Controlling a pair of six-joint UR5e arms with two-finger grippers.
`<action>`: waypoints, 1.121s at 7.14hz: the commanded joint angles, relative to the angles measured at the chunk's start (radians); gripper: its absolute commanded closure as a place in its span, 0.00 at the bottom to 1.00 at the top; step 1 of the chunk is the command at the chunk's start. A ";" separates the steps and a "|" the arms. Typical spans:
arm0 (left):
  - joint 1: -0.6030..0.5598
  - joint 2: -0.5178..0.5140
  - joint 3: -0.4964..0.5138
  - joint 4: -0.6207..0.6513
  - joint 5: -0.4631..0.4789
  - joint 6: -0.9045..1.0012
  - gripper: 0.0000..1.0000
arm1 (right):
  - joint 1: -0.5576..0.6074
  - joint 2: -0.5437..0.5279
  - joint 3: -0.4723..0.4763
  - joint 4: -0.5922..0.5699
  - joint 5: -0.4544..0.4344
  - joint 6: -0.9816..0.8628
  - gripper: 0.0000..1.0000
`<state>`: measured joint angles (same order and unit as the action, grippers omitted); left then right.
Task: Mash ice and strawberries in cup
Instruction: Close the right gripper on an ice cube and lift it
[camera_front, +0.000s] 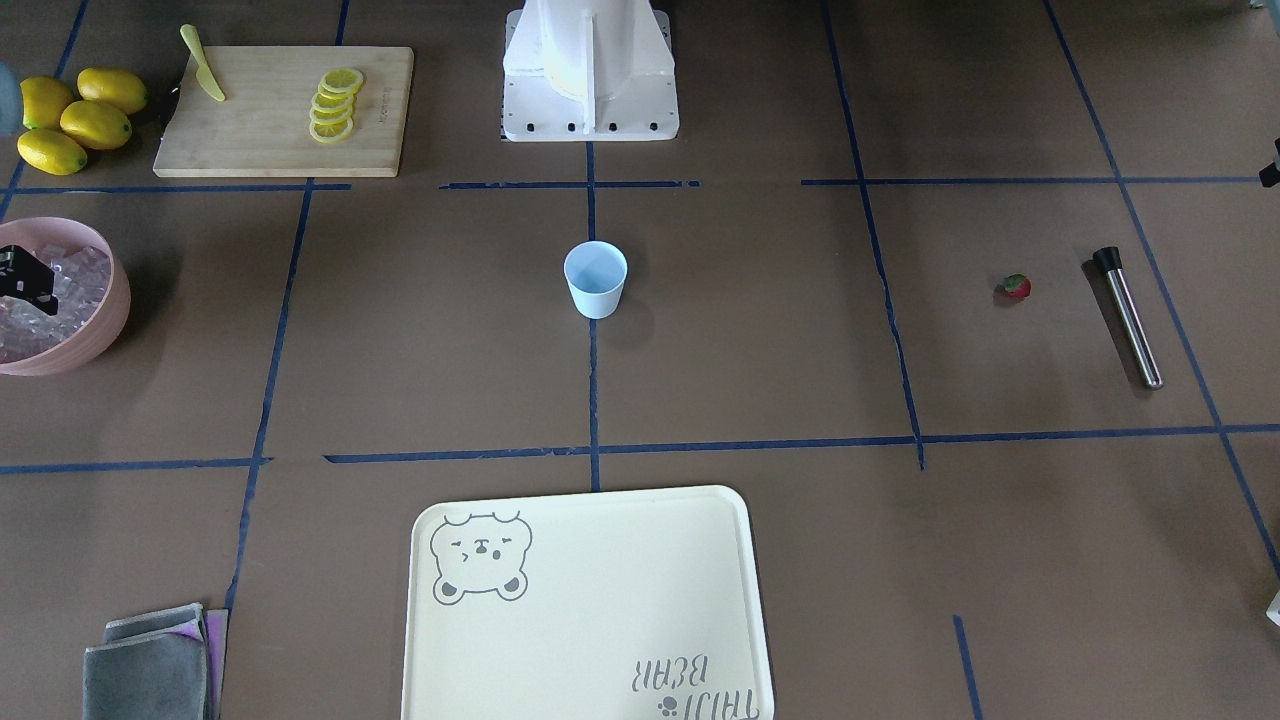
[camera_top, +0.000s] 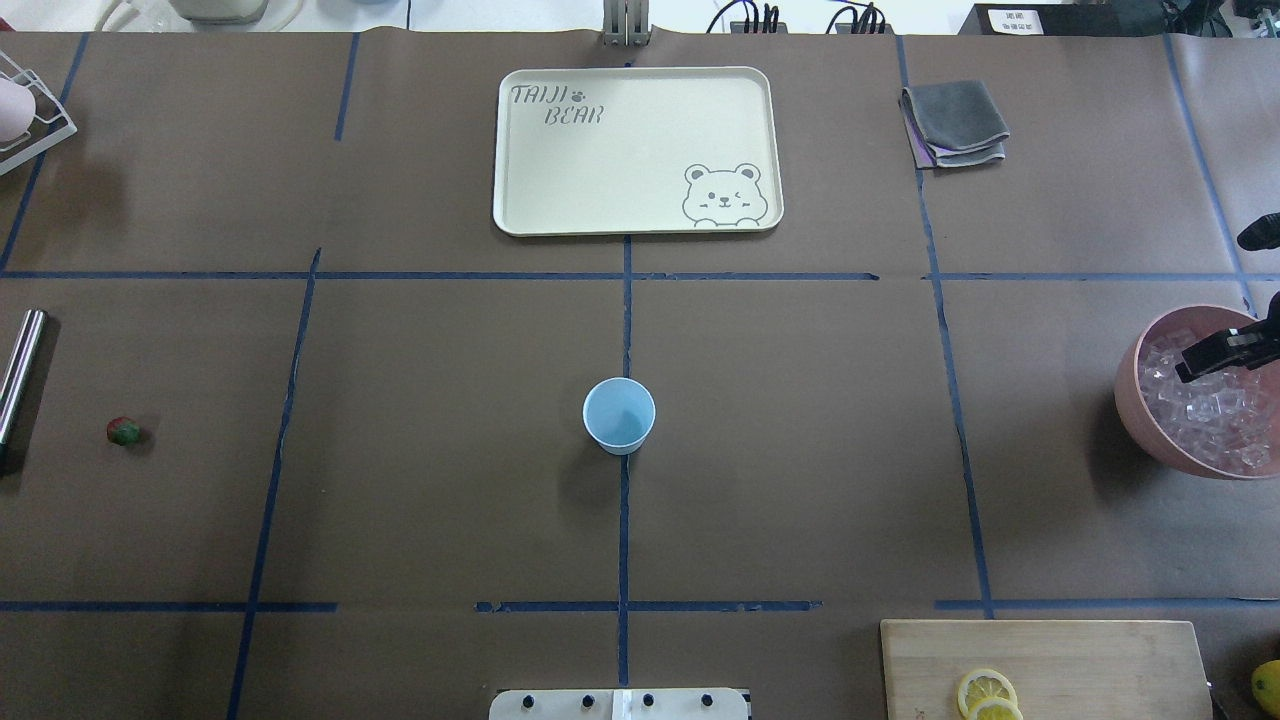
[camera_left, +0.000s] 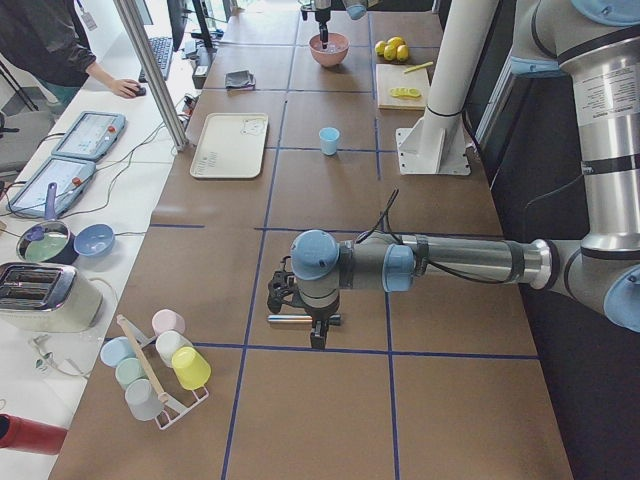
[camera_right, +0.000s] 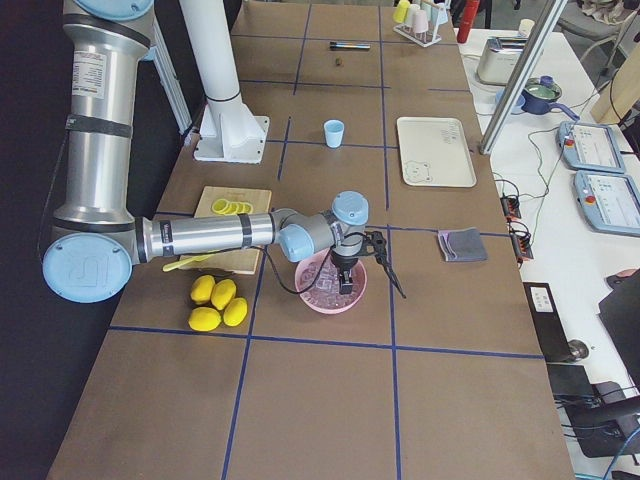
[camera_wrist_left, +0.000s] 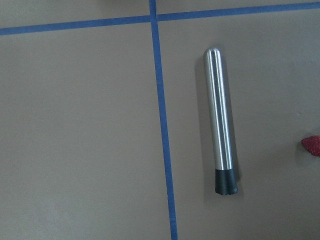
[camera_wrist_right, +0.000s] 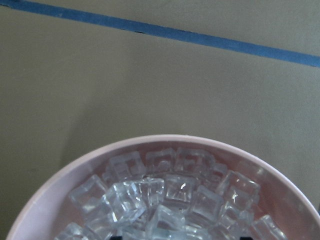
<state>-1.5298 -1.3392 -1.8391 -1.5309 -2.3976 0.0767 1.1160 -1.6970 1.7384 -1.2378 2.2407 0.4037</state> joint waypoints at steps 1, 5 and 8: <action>0.000 0.000 -0.002 0.000 0.000 0.000 0.00 | -0.007 -0.001 -0.002 0.005 0.004 -0.003 0.39; 0.000 0.000 -0.003 0.000 0.000 0.000 0.00 | -0.005 0.002 0.007 0.003 0.008 -0.005 0.99; 0.000 0.002 -0.005 0.000 0.000 0.000 0.00 | 0.081 0.040 0.076 -0.012 0.072 0.010 0.98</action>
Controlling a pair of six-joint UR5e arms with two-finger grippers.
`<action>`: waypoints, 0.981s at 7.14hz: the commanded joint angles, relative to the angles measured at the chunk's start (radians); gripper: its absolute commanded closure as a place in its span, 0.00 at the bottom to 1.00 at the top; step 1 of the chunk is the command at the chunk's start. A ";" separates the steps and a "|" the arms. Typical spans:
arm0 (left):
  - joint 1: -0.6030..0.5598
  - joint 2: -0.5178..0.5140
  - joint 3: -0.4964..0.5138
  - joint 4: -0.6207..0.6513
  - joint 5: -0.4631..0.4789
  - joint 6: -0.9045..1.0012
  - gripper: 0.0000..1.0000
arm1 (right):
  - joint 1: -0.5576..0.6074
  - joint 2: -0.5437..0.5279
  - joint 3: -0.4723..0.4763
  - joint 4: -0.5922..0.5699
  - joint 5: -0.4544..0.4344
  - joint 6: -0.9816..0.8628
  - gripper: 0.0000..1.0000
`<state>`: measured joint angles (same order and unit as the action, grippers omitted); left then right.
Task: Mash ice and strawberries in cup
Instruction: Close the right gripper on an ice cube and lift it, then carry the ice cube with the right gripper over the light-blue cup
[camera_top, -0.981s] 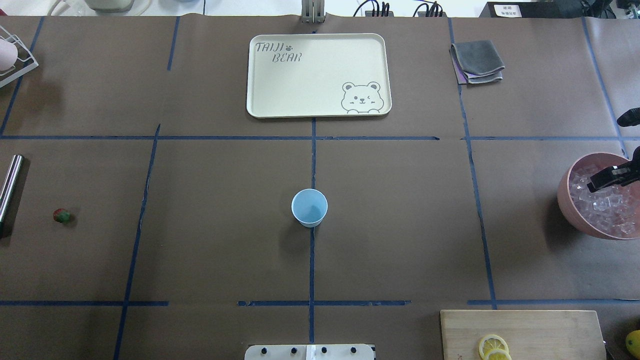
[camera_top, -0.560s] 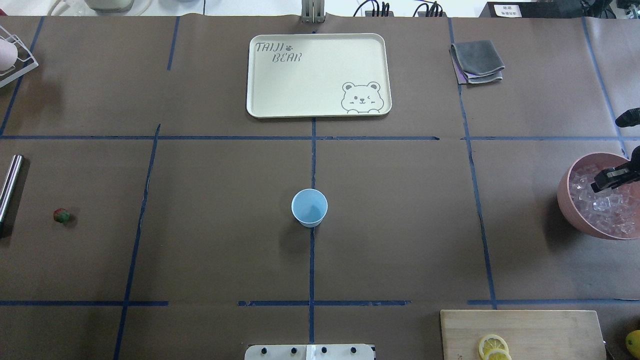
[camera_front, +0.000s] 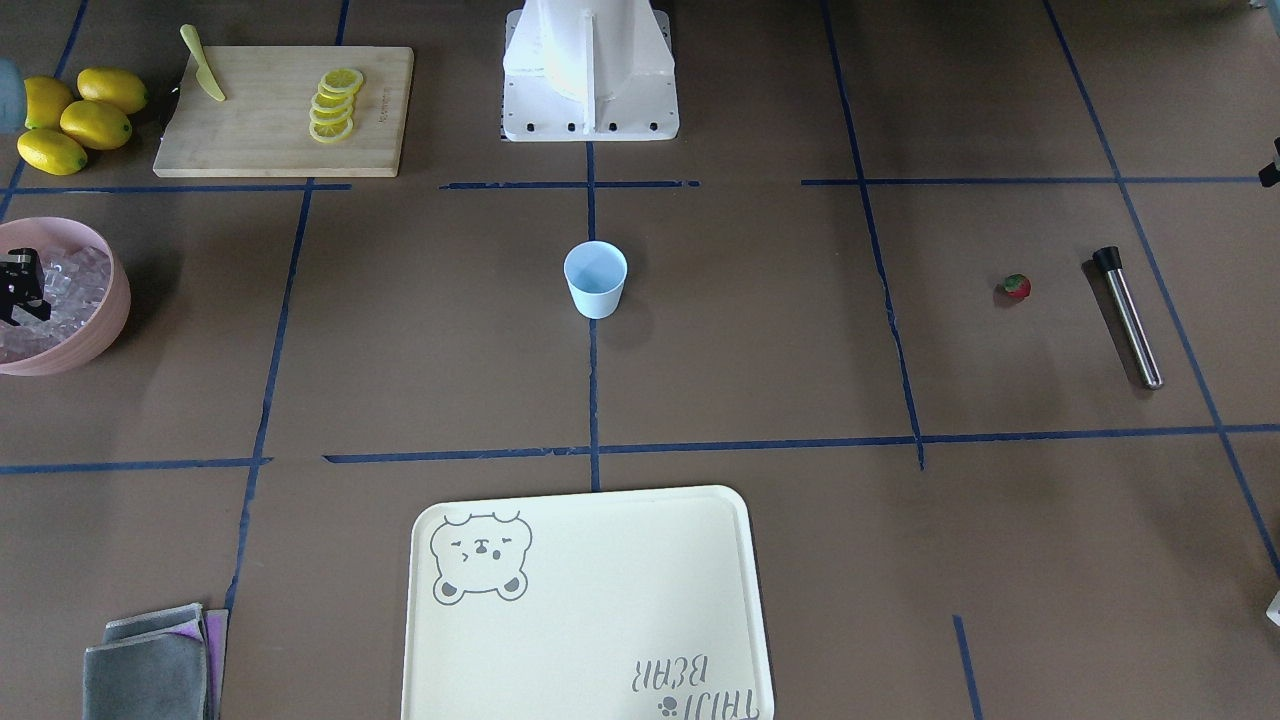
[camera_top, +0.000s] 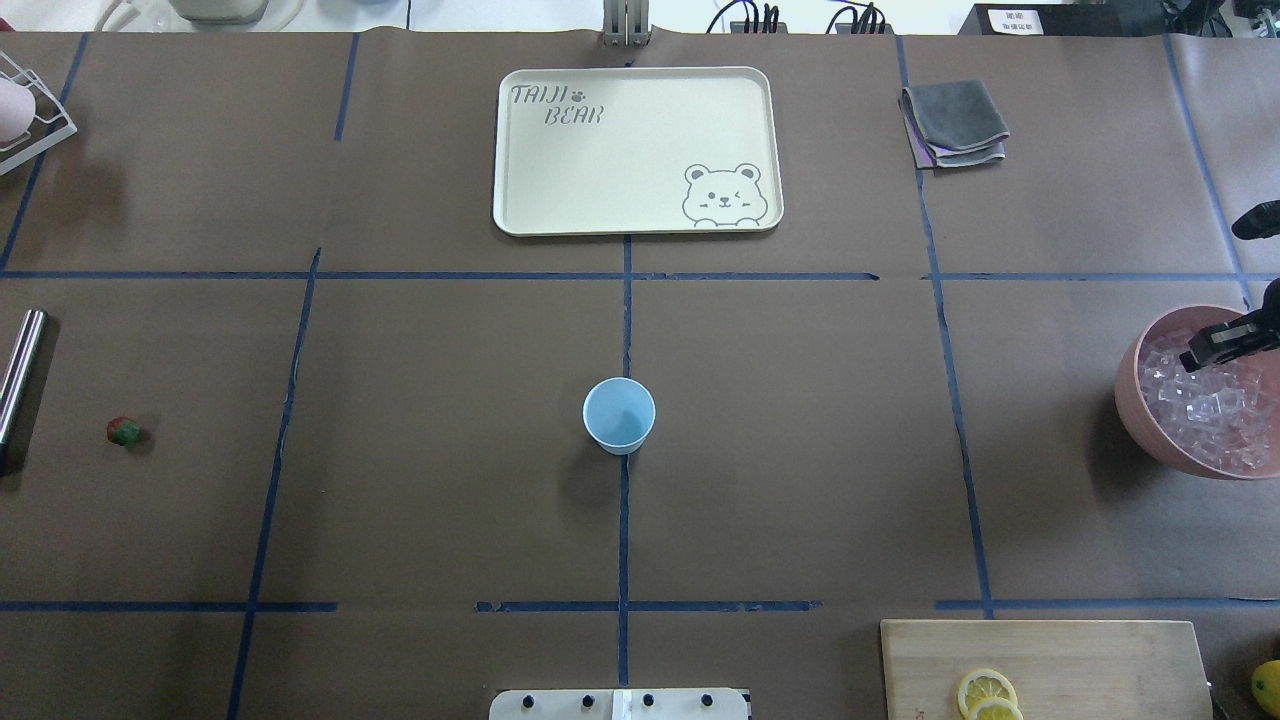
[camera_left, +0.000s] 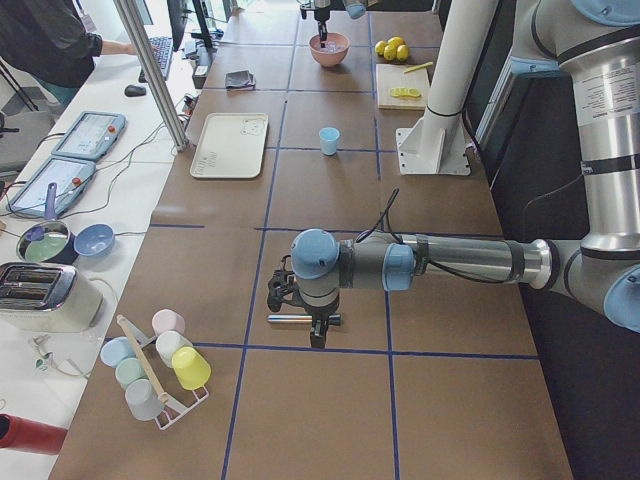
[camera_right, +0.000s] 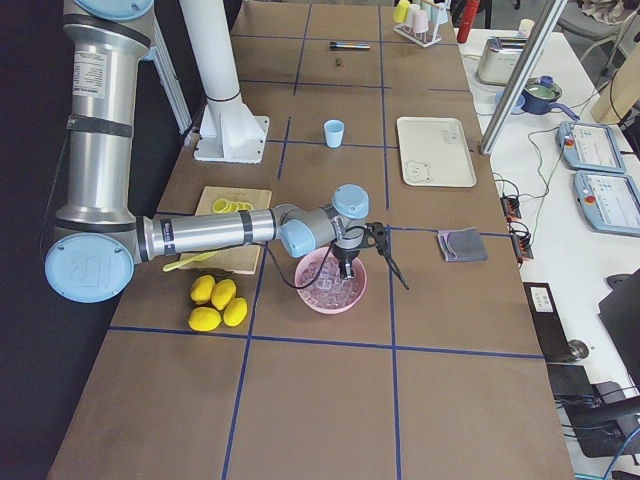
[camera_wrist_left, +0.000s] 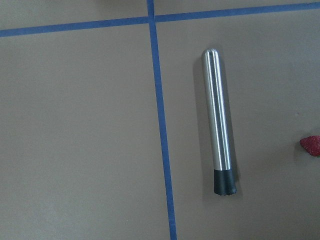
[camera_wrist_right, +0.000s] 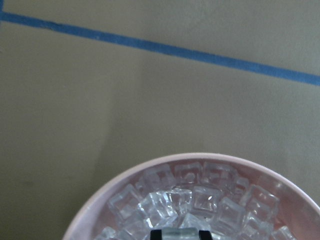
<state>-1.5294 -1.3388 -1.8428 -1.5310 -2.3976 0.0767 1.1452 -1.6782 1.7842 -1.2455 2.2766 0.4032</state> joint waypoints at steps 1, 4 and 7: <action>0.002 0.000 -0.001 0.000 0.000 0.000 0.00 | 0.062 0.047 0.075 -0.023 0.038 0.050 1.00; 0.002 -0.005 -0.004 -0.003 0.000 0.000 0.00 | -0.084 0.309 0.119 -0.151 0.021 0.274 1.00; 0.003 -0.008 -0.009 -0.003 0.000 0.000 0.00 | -0.438 0.608 0.113 -0.345 -0.255 0.631 1.00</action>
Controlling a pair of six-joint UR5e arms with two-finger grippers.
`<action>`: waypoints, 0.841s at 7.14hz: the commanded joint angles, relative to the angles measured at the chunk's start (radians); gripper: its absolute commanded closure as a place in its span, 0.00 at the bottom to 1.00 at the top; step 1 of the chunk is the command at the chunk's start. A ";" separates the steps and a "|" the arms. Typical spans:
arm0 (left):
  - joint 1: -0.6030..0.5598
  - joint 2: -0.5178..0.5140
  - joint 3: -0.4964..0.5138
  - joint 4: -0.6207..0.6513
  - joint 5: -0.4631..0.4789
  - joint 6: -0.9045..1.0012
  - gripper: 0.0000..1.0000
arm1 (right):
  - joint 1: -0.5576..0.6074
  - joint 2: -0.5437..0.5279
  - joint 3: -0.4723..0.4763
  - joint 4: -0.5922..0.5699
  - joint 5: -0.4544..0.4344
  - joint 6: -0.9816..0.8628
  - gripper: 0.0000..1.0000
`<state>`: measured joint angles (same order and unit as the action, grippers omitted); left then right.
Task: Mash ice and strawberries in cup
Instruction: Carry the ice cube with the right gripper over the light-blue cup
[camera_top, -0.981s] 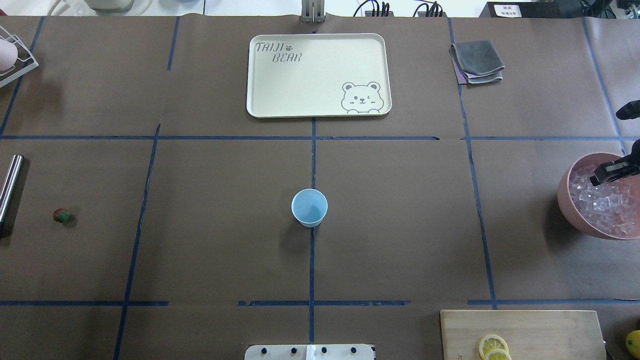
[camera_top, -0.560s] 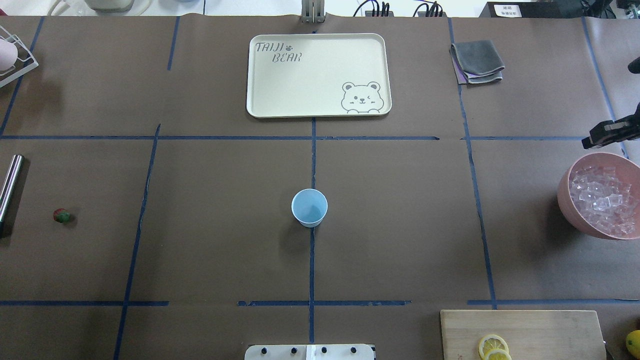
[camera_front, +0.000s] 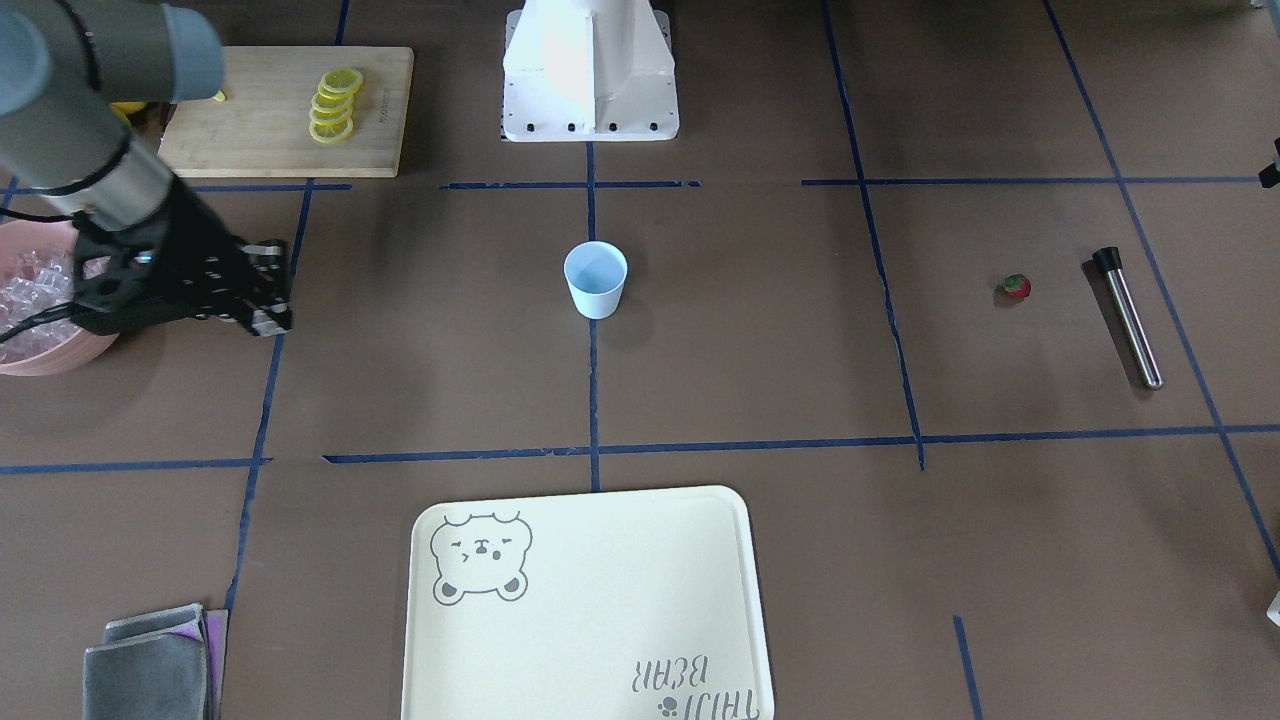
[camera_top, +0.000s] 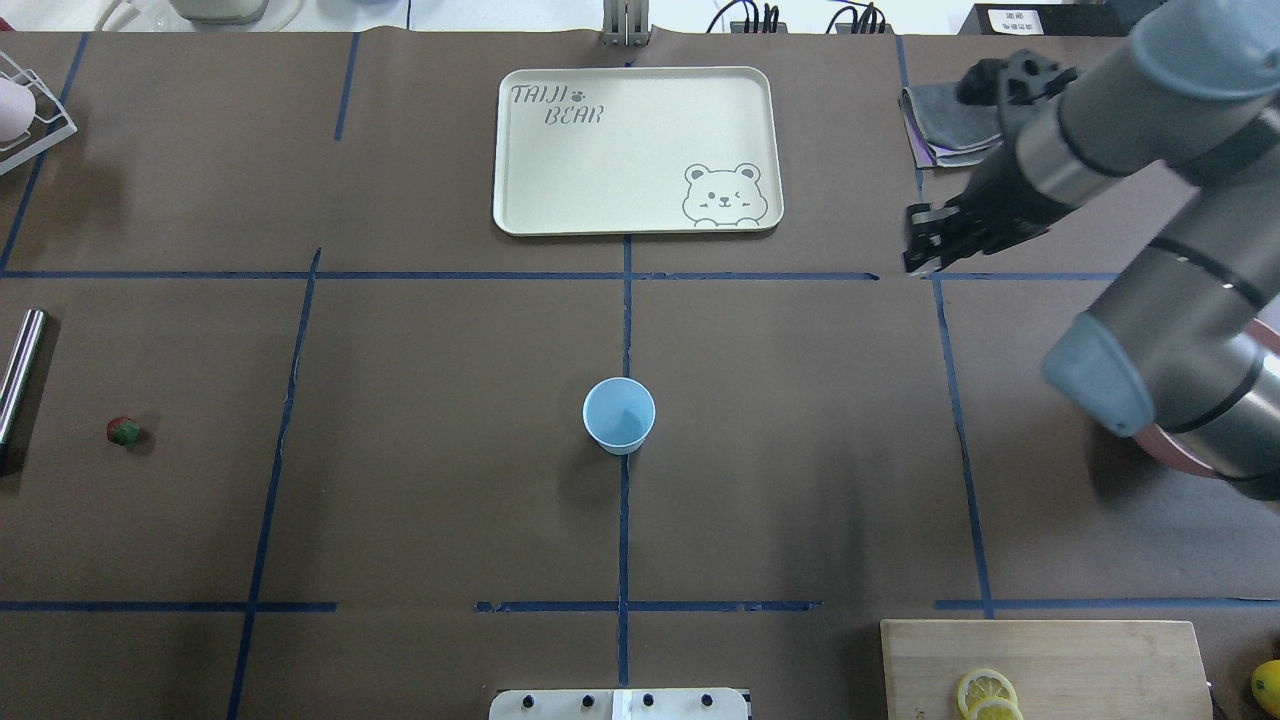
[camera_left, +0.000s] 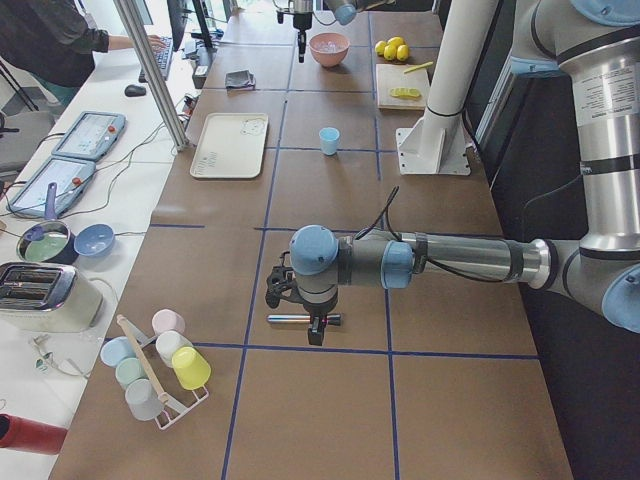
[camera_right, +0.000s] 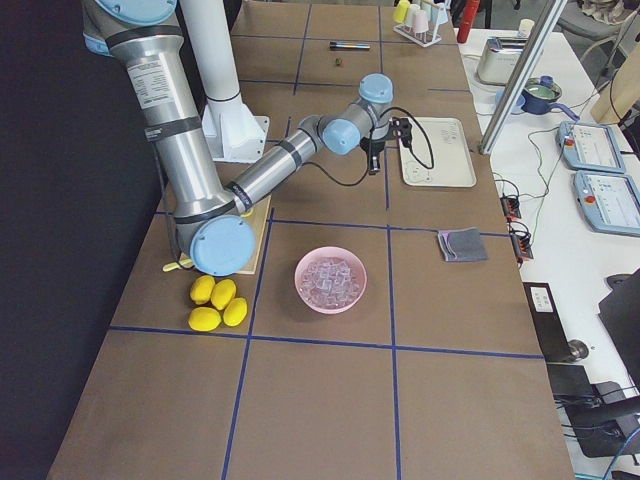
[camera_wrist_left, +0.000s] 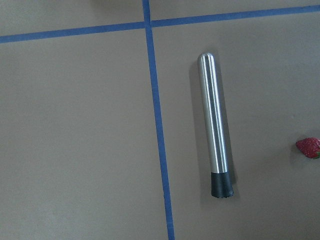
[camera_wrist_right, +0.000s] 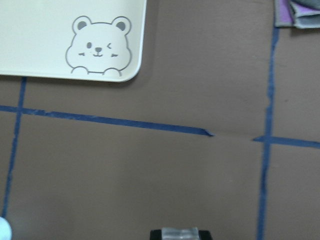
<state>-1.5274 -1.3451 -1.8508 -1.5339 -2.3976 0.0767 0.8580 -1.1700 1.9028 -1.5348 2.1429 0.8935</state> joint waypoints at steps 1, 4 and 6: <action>0.001 -0.002 -0.001 0.000 0.000 0.000 0.00 | -0.222 0.206 -0.010 -0.168 -0.197 0.210 1.00; 0.009 -0.003 0.001 0.000 0.000 -0.002 0.00 | -0.439 0.453 -0.173 -0.255 -0.387 0.457 1.00; 0.015 -0.002 0.001 0.001 0.000 -0.003 0.00 | -0.471 0.477 -0.228 -0.249 -0.415 0.478 1.00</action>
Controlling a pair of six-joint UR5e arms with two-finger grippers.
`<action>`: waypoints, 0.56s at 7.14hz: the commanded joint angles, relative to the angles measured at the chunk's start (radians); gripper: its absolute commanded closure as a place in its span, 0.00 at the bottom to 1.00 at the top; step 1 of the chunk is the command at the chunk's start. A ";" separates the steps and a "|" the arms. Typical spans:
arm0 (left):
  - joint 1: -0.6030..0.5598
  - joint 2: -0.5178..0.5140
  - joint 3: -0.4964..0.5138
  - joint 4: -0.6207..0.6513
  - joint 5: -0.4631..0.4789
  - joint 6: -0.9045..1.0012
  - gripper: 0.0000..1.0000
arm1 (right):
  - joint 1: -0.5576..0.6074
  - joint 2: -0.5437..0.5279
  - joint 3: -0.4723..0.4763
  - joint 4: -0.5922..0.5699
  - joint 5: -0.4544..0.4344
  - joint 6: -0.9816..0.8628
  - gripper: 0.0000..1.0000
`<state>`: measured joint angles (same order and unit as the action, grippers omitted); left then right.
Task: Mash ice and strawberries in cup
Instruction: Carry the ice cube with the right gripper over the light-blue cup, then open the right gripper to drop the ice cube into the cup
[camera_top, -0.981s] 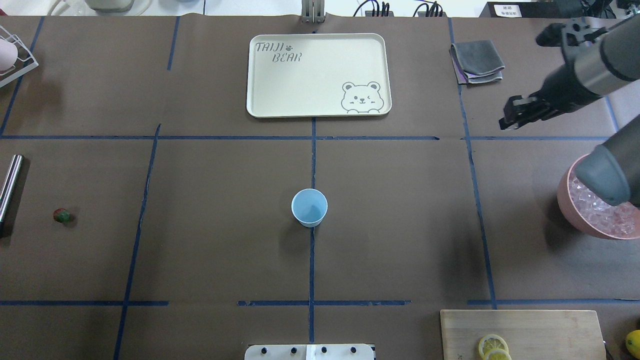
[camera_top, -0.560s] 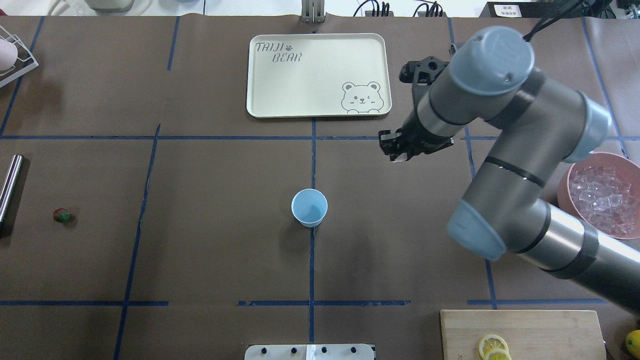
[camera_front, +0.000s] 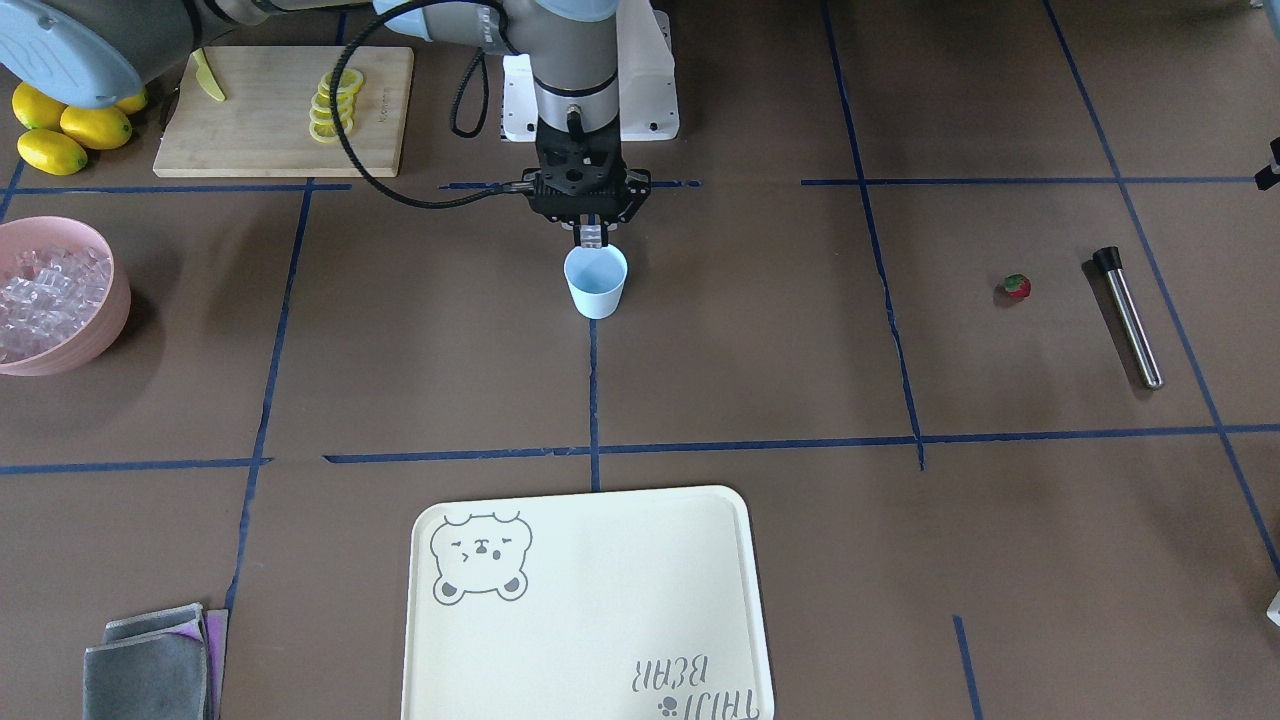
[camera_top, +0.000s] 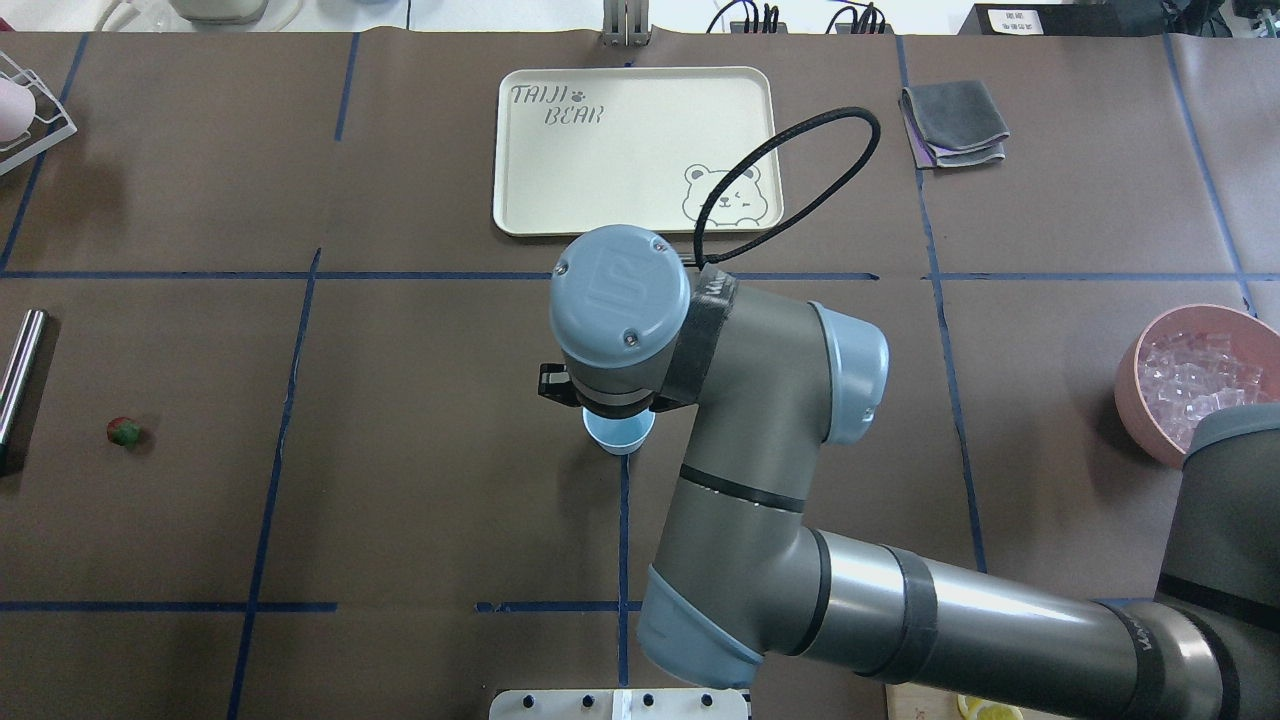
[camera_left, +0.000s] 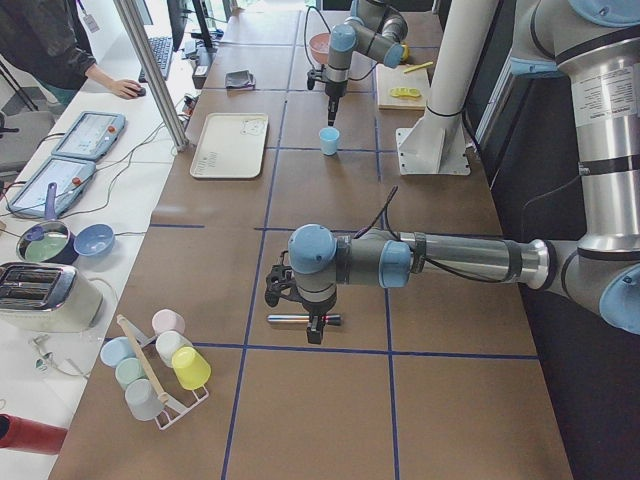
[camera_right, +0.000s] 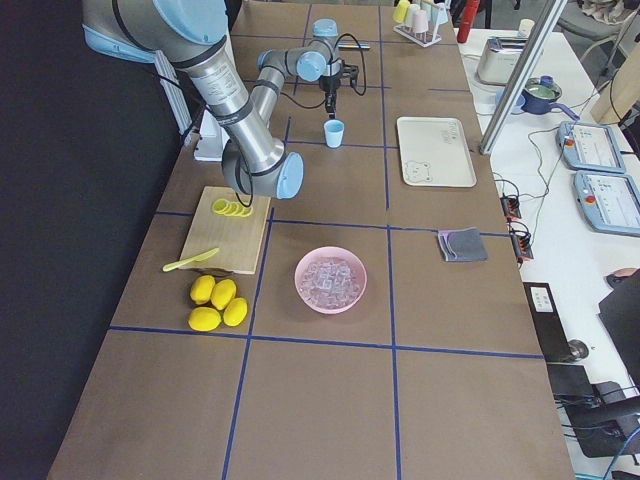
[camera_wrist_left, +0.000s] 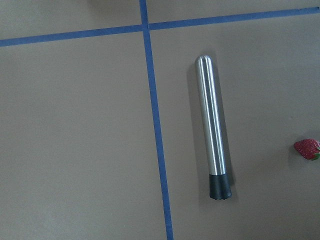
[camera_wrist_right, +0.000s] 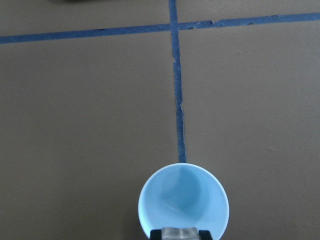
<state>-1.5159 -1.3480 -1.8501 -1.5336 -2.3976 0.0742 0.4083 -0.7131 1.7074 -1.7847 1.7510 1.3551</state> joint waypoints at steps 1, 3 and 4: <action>0.003 0.001 0.000 0.001 0.000 -0.001 0.00 | -0.020 0.018 -0.040 0.001 -0.048 0.004 1.00; 0.003 0.001 0.000 0.001 0.000 -0.001 0.00 | -0.017 0.009 -0.043 0.001 -0.073 -0.005 1.00; 0.003 0.001 0.000 0.001 0.000 -0.001 0.00 | -0.017 0.006 -0.049 0.001 -0.073 -0.005 0.96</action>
<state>-1.5126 -1.3469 -1.8500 -1.5325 -2.3976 0.0736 0.3910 -0.7026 1.6642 -1.7840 1.6820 1.3512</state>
